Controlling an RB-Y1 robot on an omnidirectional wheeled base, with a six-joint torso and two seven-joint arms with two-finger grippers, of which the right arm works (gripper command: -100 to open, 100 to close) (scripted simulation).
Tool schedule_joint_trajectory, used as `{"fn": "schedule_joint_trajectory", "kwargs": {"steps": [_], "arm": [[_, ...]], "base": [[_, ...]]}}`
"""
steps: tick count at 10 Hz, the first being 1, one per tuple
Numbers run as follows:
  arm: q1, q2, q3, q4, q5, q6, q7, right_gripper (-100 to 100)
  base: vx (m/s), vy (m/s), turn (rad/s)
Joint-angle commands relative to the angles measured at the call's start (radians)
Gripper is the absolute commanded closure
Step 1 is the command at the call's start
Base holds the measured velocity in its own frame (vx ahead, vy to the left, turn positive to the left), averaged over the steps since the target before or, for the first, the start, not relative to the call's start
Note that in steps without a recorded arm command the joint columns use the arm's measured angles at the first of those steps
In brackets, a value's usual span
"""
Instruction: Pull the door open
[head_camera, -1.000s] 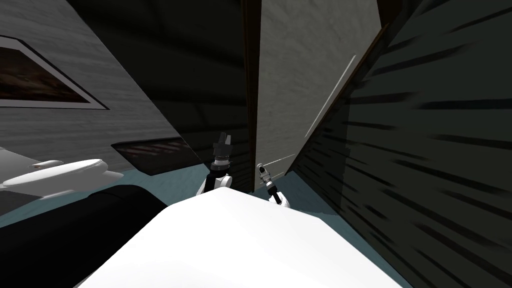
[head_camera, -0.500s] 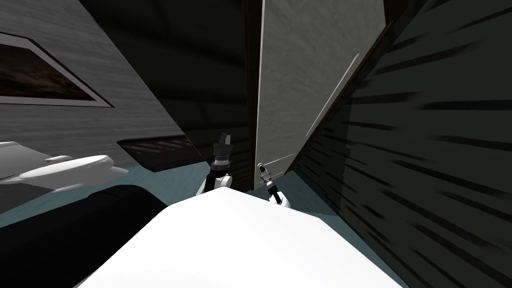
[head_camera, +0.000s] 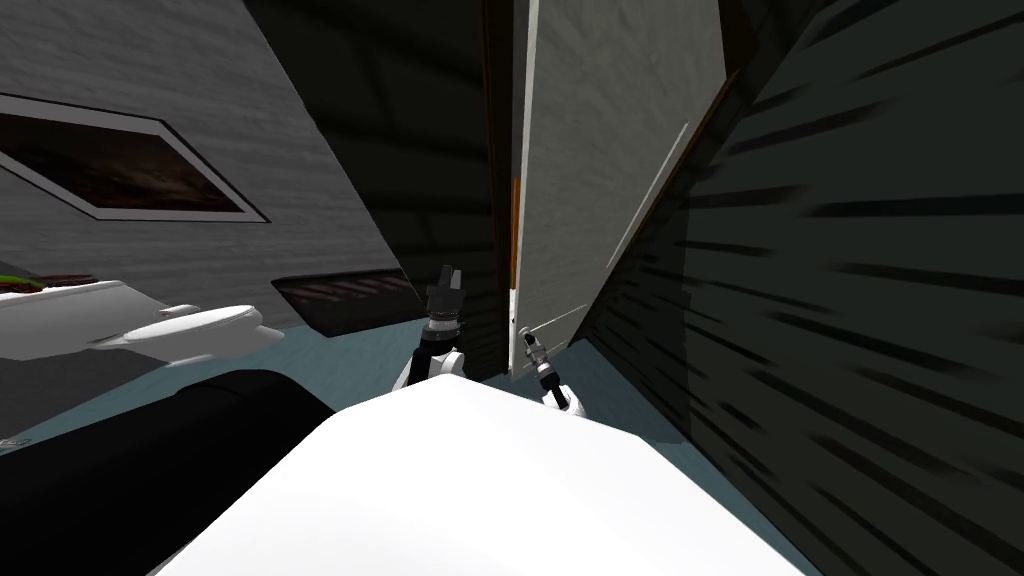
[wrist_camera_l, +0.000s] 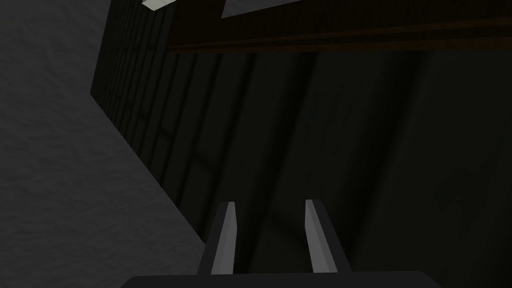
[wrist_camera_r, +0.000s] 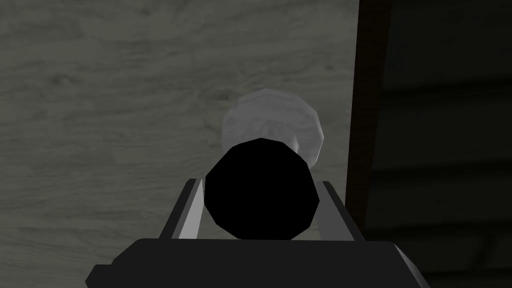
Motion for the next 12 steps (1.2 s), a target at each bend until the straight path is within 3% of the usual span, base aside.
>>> {"fn": "schedule_joint_trajectory", "kwargs": {"steps": [1, 10, 12], "arm": [[0.005, -0.002, 0.001, 0.004, -0.012, -0.003, -0.040, 100], [0.021, -0.043, -0.030, -0.011, -0.110, 0.001, -0.283, 100], [0.021, -0.043, -0.030, -0.011, -0.110, 0.001, -0.292, 100]], "base": [[-0.087, -0.060, 0.125], [-0.075, -0.042, 0.148], [-0.024, -0.004, 0.008]]}}
